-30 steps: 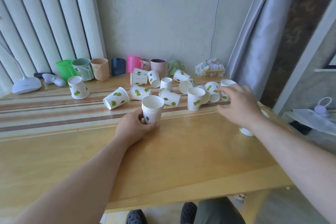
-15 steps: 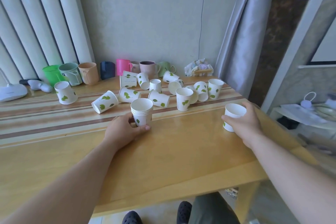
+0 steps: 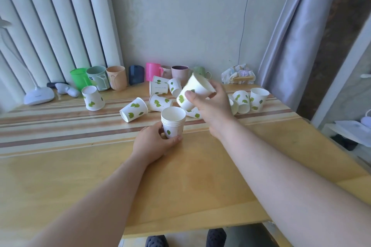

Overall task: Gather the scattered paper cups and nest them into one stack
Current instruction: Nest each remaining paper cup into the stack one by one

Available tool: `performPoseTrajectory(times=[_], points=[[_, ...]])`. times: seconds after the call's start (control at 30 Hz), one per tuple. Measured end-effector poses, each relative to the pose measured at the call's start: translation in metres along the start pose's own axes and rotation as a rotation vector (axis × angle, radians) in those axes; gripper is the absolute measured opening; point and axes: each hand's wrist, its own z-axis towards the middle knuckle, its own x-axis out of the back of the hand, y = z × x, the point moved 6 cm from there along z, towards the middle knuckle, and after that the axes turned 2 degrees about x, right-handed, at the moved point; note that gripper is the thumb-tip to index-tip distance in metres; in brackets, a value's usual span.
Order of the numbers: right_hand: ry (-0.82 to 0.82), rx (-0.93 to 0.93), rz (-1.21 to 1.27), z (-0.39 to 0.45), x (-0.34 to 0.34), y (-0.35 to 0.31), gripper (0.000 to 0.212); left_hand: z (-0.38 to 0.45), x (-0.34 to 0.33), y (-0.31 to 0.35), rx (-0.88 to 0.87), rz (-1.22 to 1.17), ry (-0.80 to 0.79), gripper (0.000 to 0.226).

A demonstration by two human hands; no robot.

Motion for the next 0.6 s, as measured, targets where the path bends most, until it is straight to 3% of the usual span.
performPoseTrajectory(times=[0.1, 0.23, 0.4, 0.53, 0.6], points=[[-0.071, -0.017, -0.053, -0.002, -0.024, 0.013, 0.058, 0.000, 0.000, 0.000, -0.004, -0.005, 0.004, 0.051], [-0.139, -0.009, -0.261, -0.006, -0.034, 0.031, 0.081, 0.000, 0.000, 0.001, -0.016, -0.015, 0.009, 0.049], [-0.232, 0.009, -0.383, -0.011, -0.032, 0.038, 0.088, 0.004, 0.000, -0.001, 0.023, -0.047, -0.013, 0.043], [-0.298, -0.005, -0.506, -0.003, -0.012, 0.050, 0.100, 0.023, 0.008, -0.015, 0.125, -0.165, -0.156, 0.050], [-0.287, 0.000, -0.632, 0.007, 0.001, 0.058, 0.093, 0.035, 0.018, -0.028, 0.176, -0.195, -0.210, 0.056]])
